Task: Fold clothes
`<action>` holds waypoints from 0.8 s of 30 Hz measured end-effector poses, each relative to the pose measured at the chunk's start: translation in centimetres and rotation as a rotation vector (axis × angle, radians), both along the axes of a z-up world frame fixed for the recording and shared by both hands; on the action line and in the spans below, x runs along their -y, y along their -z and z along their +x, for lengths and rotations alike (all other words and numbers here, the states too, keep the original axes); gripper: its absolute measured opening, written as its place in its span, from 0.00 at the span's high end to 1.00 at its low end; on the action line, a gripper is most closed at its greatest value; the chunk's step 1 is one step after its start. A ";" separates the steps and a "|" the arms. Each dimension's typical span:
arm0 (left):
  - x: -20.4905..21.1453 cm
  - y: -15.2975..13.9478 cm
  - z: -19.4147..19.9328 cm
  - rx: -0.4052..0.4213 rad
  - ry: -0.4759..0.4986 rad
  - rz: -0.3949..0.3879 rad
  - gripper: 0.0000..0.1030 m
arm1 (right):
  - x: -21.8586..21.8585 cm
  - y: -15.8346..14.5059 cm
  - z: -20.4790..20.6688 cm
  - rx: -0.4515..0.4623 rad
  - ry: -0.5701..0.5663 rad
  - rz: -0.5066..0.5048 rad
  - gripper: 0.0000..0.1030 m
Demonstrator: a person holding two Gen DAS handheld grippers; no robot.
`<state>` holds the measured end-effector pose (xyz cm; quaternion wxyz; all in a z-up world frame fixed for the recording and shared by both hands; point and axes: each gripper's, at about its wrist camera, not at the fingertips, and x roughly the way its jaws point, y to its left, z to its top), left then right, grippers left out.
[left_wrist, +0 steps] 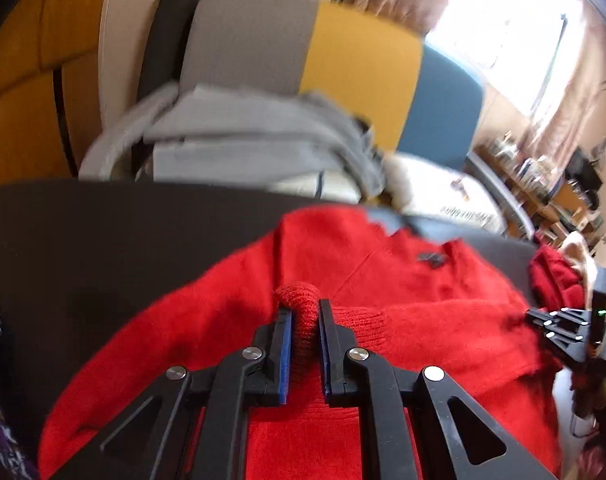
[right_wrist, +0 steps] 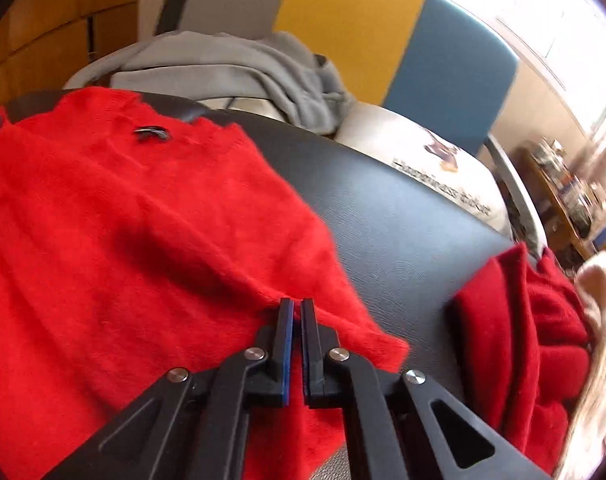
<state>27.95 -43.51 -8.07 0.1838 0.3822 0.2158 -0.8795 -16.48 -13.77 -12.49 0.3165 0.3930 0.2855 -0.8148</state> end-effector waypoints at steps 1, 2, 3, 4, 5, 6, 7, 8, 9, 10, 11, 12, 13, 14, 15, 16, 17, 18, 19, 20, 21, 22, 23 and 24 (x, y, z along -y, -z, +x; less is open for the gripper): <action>0.3 0.1 0.1 0.002 -0.019 0.012 0.89 | -0.2 0.0 -0.4 0.010 0.013 -0.016 0.97; 0.6 0.2 0.2 0.005 -0.038 0.025 0.88 | -0.3 0.0 -0.7 0.014 0.026 -0.027 0.93; 0.9 0.4 0.3 0.007 -0.056 0.037 0.88 | -0.5 0.0 -0.9 0.013 0.039 -0.030 0.92; 1.2 0.5 0.4 0.010 -0.075 0.050 0.82 | -0.7 -0.1 -1.2 0.018 0.050 -0.038 0.88; 1.5 0.6 0.6 0.012 -0.094 0.062 0.75 | -0.9 -0.3 -1.3 0.021 0.060 -0.045 0.85; 1.8 0.7 0.7 0.015 -0.113 0.075 0.71 | -1.2 -0.7 -1.3 0.020 0.069 -0.053 0.85; 2.1 0.8 0.8 0.017 -0.132 0.087 0.70 | -1.4 -1.2 -1.0 0.017 0.069 -0.069 0.85; 2.3 1.0 0.9 0.020 -0.151 0.100 0.68 | -1.5 -1.8 -0.3 0.011 0.056 -0.097 0.85; 2.0 0.7 1.1 0.011 -0.140 0.095 0.67 | -1.6 -2.5 0.3 0.004 0.043 -0.125 0.84; 1.4 0.3 1.2 0.000 -0.123 0.086 0.65 | -1.6 -3.1 1.0 0.005 0.029 -0.152 0.83; 0.9 -0.1 1.4 -0.011 -0.105 0.077 0.61 | -1.5 -3.5 1.8 0.018 0.015 -0.177 0.80; 0.3 -0.4 1.6 -0.023 -0.088 0.068 0.58 | -1.5 -3.9 2.6 0.032 0.000 -0.202 0.80; -0.2 -0.8 1.8 -0.034 -0.071 0.059 0.51 | -1.3 -4.1 3.4 0.049 -0.013 -0.224 0.80; -1.3 -0.5 1.5 -0.010 -0.040 0.034 0.46 | -1.0 -4.1 4.2 0.072 -0.024 -0.240 0.80; -2.4 -0.1 1.0 0.023 -0.006 0.006 0.45 | -0.7 -4.0 5.1 0.097 -0.035 -0.254 0.80; -3.4 0.8 0.5 0.064 0.023 -0.007 0.45 | -0.5 -3.6 5.9 0.118 -0.039 -0.257 0.80; -4.1 1.9 0.3 0.090 0.032 0.004 0.45 | -0.4 -3.1 6.4 0.128 -0.035 -0.251 0.80; -4.7 3.0 0.3 0.113 0.036 0.021 0.45 | -0.3 -2.6 6.9 0.137 -0.031 -0.245 0.79; -5.6 3.5 0.9 0.076 0.021 -0.027 0.45 | -0.5 -2.1 7.2 0.142 -0.026 -0.246 0.79; -6.1 3.6 1.3 0.058 0.009 -0.042 0.44 | -1.4 -1.5 7.3 0.141 -0.018 -0.258 0.79; -6.6 3.8 1.7 0.048 0.000 -0.046 0.44 | -2.2 -0.9 7.4 0.139 -0.011 -0.269 0.79; -7.0 3.9 2.0 0.038 -0.010 -0.050 0.44 | -3.0 -0.3 7.5 0.138 -0.003 -0.281 0.78; -7.5 3.9 2.3 0.025 -0.011 -0.038 0.44 | -3.8 0.1 7.5 0.139 0.007 -0.290 0.78; -7.9 3.9 2.6 0.012 -0.010 -0.024 0.44 | -4.3 0.0 7.3 0.140 0.017 -0.289 0.79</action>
